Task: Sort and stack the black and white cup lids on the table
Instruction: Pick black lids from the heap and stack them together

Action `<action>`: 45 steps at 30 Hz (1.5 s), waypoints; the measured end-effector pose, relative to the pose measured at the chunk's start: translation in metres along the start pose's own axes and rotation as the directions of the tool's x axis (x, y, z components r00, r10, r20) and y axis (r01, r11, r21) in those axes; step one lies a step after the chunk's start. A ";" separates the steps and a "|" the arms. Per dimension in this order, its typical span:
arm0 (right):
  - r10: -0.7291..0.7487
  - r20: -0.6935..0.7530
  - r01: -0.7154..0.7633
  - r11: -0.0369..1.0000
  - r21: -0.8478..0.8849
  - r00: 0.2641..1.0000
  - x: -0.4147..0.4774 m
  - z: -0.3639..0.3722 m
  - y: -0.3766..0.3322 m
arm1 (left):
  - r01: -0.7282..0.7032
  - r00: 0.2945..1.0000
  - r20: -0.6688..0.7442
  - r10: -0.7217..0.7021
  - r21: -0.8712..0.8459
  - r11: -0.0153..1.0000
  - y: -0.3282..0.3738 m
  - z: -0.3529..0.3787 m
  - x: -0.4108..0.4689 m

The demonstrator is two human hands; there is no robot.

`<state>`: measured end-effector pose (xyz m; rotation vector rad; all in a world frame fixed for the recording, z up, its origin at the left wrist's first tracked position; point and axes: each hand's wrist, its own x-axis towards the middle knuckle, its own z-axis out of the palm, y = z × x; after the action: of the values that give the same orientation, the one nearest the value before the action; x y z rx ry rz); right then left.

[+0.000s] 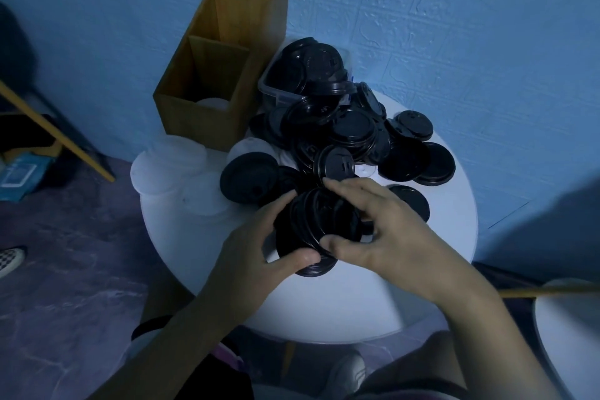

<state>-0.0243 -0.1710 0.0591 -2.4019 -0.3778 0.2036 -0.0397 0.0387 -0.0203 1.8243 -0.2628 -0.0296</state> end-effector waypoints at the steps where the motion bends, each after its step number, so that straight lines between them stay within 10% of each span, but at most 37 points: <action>1: 0.003 0.006 -0.003 1.000 -0.007 1.000 0.000 -0.001 -0.001 | 0.006 1.000 0.016 -0.005 -0.015 1.000 -0.001 0.000 0.001; 45: 0.018 0.080 0.001 0.974 -0.228 0.997 -0.009 -0.002 -0.011 | -0.066 0.990 0.136 0.048 0.132 0.989 -0.013 -0.002 0.000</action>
<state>-0.0349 -0.1672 0.0679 -2.6272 -0.4500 0.2763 -0.0375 0.0440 -0.0323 1.9529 -0.4196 -0.0955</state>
